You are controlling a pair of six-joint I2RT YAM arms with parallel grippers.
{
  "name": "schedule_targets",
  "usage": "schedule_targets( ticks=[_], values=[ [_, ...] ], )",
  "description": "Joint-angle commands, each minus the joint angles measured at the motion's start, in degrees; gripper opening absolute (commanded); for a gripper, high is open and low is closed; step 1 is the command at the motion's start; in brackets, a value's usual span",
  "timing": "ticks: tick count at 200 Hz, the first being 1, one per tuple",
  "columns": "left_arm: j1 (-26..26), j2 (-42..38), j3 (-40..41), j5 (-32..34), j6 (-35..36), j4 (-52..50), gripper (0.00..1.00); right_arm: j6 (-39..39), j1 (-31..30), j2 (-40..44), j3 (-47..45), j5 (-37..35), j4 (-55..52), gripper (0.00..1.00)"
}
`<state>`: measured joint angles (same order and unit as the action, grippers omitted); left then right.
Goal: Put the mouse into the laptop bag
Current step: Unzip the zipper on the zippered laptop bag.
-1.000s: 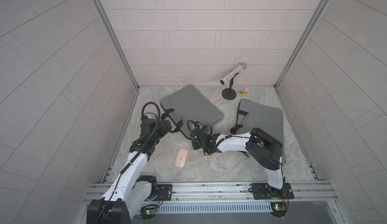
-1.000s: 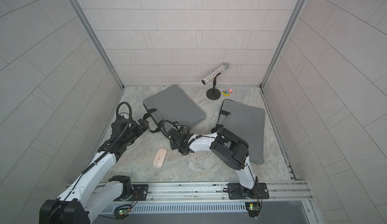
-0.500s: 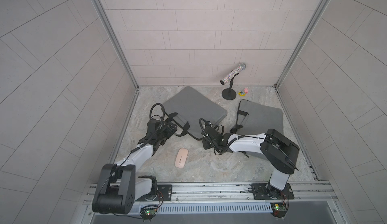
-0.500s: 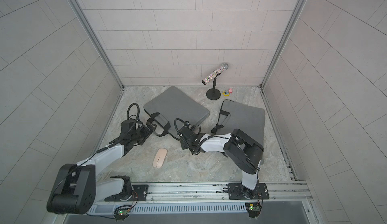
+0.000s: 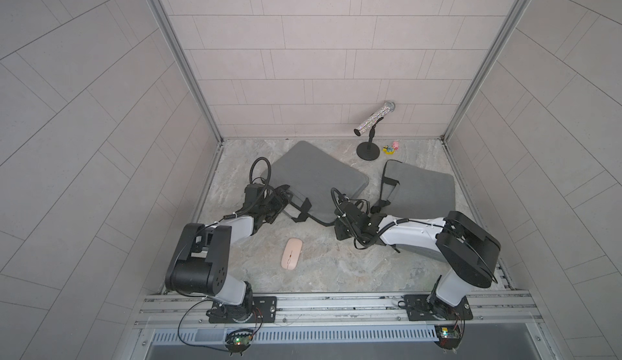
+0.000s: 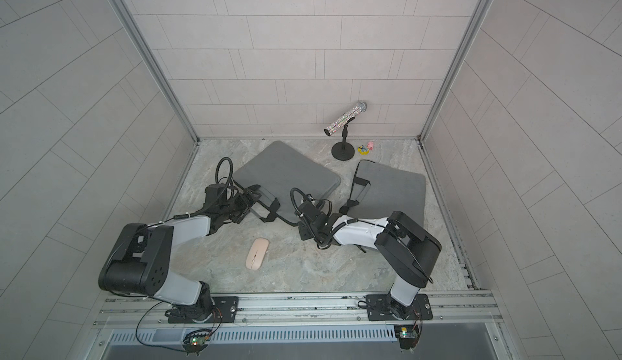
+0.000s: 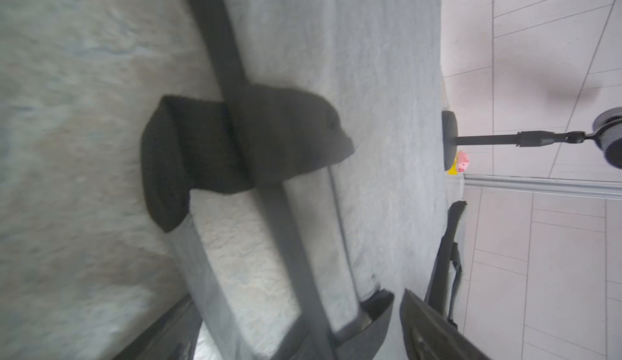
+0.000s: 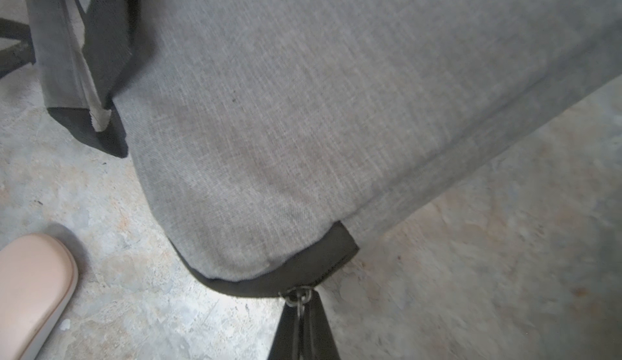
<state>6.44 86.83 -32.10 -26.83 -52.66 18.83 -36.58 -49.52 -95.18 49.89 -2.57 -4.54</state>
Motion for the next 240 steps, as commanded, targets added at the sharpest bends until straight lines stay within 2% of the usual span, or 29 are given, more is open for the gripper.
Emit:
schedule_targets(
  ticks=[1,20,38,50,68,79,121,159,196,217,240],
  values=[
    [4.0,1.1,-1.6,2.9,-2.2,3.3,0.97,1.5,-0.1,2.8,0.0,0.4,-2.7,0.0],
    [8.4,5.1,-4.7,5.2,-0.6,1.9,0.96,1.7,-0.2,3.6,-0.7,0.8,-2.4,0.0],
    [10.1,9.4,-6.4,5.3,0.3,2.5,0.88,1.2,-0.2,3.7,-1.4,1.7,-1.4,0.0],
    [10.1,11.9,-6.9,5.1,0.6,3.3,0.76,0.7,-0.3,3.8,-1.8,2.5,-0.9,0.0],
    [10.2,14.0,-8.3,4.2,1.2,3.0,0.43,0.0,-0.6,4.0,-2.2,2.9,-0.5,0.0],
    [10.3,14.1,-8.3,4.0,1.2,3.1,0.27,-0.5,-1.5,3.9,-2.3,3.3,-0.3,0.0],
    [12.0,11.3,-8.2,7.2,2.2,0.6,0.0,-2.4,-7.3,2.1,-0.7,5.6,1.0,0.0],
    [14.0,9.2,-8.7,11.0,3.8,-2.7,0.0,-4.7,-11.4,-1.2,3.4,8.7,3.4,0.0],
    [14.0,6.3,-6.9,14.2,3.3,-3.6,0.0,-6.8,-11.7,-4.9,7.2,7.8,2.1,0.0],
    [14.0,1.8,-2.8,18.0,1.9,-2.7,0.0,-8.4,-9.9,-7.8,9.2,7.1,1.1,0.0],
    [14.1,-7.1,2.7,23.7,-0.1,-3.4,0.0,-9.9,-6.0,-8.6,7.8,5.9,1.0,0.0]
  ],
)
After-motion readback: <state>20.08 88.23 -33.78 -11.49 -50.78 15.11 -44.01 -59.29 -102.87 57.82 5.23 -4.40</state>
